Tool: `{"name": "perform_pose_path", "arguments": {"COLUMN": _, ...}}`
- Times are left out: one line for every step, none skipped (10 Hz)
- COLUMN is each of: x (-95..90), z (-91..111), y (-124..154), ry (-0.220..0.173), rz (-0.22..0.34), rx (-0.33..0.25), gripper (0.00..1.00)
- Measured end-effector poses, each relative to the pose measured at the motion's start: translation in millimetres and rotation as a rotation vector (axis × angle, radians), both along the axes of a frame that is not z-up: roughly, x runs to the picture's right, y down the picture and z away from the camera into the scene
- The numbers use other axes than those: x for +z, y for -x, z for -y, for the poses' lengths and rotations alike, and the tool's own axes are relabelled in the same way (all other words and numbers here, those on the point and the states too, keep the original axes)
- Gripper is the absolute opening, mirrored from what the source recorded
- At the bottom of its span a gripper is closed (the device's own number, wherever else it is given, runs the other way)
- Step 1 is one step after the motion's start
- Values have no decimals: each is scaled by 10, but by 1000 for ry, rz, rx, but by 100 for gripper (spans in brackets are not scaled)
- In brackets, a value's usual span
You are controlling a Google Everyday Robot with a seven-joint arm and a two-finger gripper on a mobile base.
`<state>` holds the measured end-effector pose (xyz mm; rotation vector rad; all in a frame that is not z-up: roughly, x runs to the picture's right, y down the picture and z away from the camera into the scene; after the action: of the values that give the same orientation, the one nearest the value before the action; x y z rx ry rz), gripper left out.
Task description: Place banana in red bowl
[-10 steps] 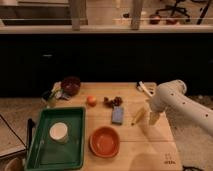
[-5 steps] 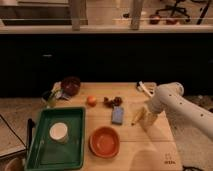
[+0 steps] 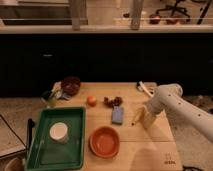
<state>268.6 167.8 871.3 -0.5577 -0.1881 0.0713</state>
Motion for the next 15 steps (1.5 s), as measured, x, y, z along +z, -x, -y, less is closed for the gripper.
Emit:
{"name": "perform_pose_path", "arguments": {"x": -31, "z": -8, "y": 23, "ry": -15, "rz": 21, "rx": -14, "gripper": 80}}
{"name": "perform_pose_path", "arguments": {"x": -48, "z": 3, "y": 70, "ry": -28, "rz": 41, "rx": -29, "gripper": 80}}
{"name": "perform_pose_path", "arguments": {"x": -74, "z": -16, "y": 82, "ry": -40, "rz": 60, "rx": -49, "gripper": 80}}
{"name": "perform_pose_path", "arguments": {"x": -101, "z": -31, "y": 105, "ry": -54, "rz": 81, "rx": -73, "gripper": 80}}
{"name": "perform_pose_path", "arguments": {"x": -117, "z": -34, "y": 160, "ry": -68, "rz": 105, "rx": -100, "gripper": 80}}
{"name": "perform_pose_path", "arguments": {"x": -136, "z": -48, "y": 177, "ry": -76, "rz": 120, "rx": -119, "gripper": 80}}
{"name": "perform_pose_path", "arguments": {"x": -160, "z": -70, "y": 183, "ry": -85, "rz": 134, "rx": -144, "gripper": 80}}
{"name": "perform_pose_path", "arguments": {"x": -172, "z": -87, "y": 223, "ry": -92, "rz": 152, "rx": -173, "gripper": 80}}
{"name": "perform_pose_path", "arguments": {"x": -173, "z": -95, "y": 258, "ry": -93, "rz": 162, "rx": -191, "gripper": 80}}
{"name": "perform_pose_path", "arguments": {"x": -173, "z": -105, "y": 292, "ry": -92, "rz": 172, "rx": -210, "gripper": 80}}
{"name": "perform_pose_path", "arguments": {"x": -167, "z": -122, "y": 329, "ry": -87, "rz": 182, "rx": -232, "gripper": 80}}
{"name": "perform_pose_path", "arguments": {"x": -160, "z": -124, "y": 351, "ry": -83, "rz": 186, "rx": -243, "gripper": 80}}
{"name": "perform_pose_path", "arguments": {"x": -148, "z": -139, "y": 372, "ry": -75, "rz": 190, "rx": -255, "gripper": 80}}
{"name": "perform_pose_path", "arguments": {"x": -136, "z": -144, "y": 394, "ry": -69, "rz": 194, "rx": -265, "gripper": 80}}
{"name": "perform_pose_path", "arguments": {"x": -122, "z": -159, "y": 407, "ry": -61, "rz": 195, "rx": -273, "gripper": 80}}
